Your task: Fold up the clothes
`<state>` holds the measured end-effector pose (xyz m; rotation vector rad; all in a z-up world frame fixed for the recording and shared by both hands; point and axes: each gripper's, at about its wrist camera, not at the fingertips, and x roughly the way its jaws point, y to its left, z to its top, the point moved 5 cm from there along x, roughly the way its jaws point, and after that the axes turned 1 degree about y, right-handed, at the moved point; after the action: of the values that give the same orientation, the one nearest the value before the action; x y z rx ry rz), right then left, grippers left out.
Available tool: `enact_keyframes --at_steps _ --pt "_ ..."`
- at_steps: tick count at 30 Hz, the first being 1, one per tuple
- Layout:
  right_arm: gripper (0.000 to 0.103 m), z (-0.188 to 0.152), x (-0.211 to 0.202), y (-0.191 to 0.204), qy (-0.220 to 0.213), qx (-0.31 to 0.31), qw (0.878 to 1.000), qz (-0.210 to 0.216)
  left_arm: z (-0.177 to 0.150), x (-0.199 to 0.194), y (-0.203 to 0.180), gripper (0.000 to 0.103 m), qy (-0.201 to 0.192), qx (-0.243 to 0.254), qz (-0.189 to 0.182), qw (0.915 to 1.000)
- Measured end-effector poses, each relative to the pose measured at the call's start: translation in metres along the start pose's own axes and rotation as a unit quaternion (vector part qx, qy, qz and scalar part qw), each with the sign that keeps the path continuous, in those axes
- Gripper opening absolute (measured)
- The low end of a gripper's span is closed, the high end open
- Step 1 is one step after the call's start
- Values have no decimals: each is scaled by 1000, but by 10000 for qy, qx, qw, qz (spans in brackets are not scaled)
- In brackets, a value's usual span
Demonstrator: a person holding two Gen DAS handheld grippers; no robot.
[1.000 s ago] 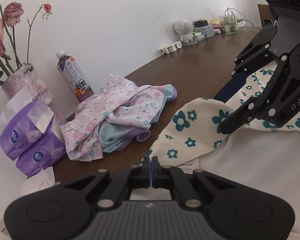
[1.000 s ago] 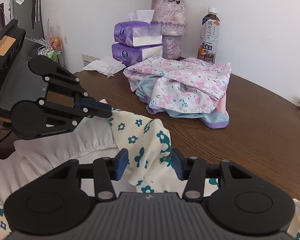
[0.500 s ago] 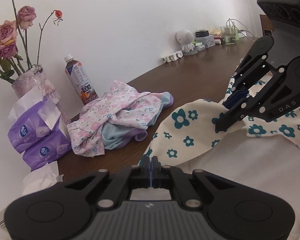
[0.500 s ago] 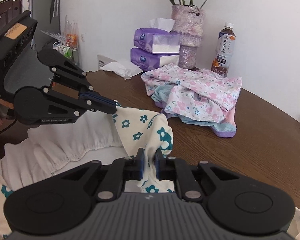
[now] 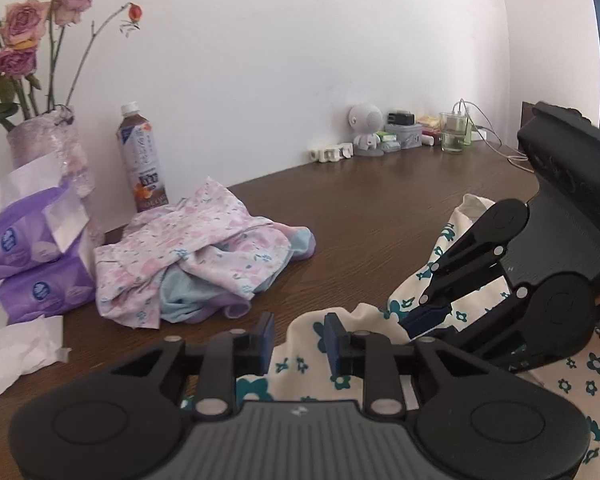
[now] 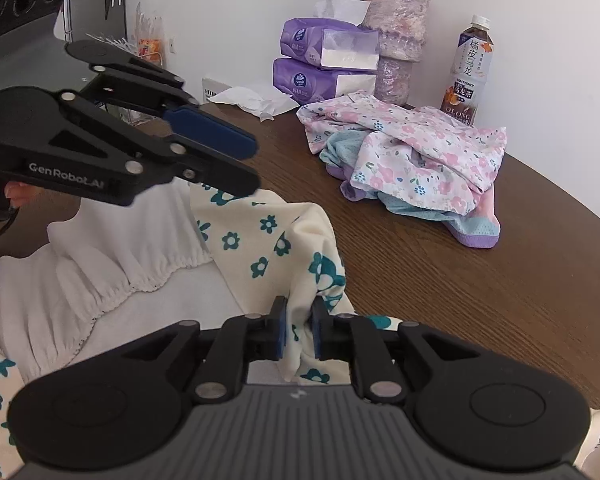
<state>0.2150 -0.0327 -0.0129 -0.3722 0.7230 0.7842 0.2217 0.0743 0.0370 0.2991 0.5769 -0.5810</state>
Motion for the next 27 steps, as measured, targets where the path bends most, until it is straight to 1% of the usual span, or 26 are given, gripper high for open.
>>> enact_keyframes --at_steps 1,3,4,5,7,9,11,14,17,18,19,20,21,22,25,27 --pt "15 0 0 0 -7 35 10000 4 -3 12 -2 24 172 25 6 9998" --pt "23 0 -6 -2 -62 101 9999 0 -13 28 -2 17 461 4 73 9989" --pt "34 0 -12 -5 -140 183 9997 -35 -18 32 1 14 524 -60 117 9985" --pt "40 0 -19 -10 -243 296 9992 -84 -22 31 5 11 488 -188 146 9985" --pt "40 -1 -30 -23 -380 512 9976 -287 -28 27 13 7 454 -325 249 9981" --pt "40 -4 -36 -39 -422 701 9952 -539 -32 21 20 7 460 -423 327 9975" --pt "40 -12 -31 -54 -235 808 9932 -799 -37 16 26 9 477 -539 378 9967" --pt "40 -26 -19 -71 39 956 9900 -1040 -45 6 37 10 501 -785 416 9948" --pt "40 -34 -17 -78 32 1054 9887 -1064 -47 -7 48 10 449 -1048 454 9924" --pt "40 -35 -18 -79 19 1076 9885 -1062 -46 -11 52 12 392 -1127 502 9916" --pt "40 -36 -18 -80 6 1098 9883 -1060 -44 -16 57 24 334 -1197 545 9908" --pt "40 -36 -20 -81 -20 1118 9881 -1059 -43 -19 61 39 275 -1252 578 9901" --pt "40 -36 -21 -82 -61 1136 9878 -1060 -42 -23 66 44 216 -1308 611 9893" --pt "40 -35 -23 -83 -95 1157 9874 -1075 -41 -24 70 48 191 -1347 641 9886" --pt "40 -34 -24 -92 -120 1249 9848 -1197 -44 -15 77 48 463 -1329 748 9872" --pt "40 -37 -23 -99 -71 1342 9825 -1293 -51 -9 77 48 607 -1302 751 9868"
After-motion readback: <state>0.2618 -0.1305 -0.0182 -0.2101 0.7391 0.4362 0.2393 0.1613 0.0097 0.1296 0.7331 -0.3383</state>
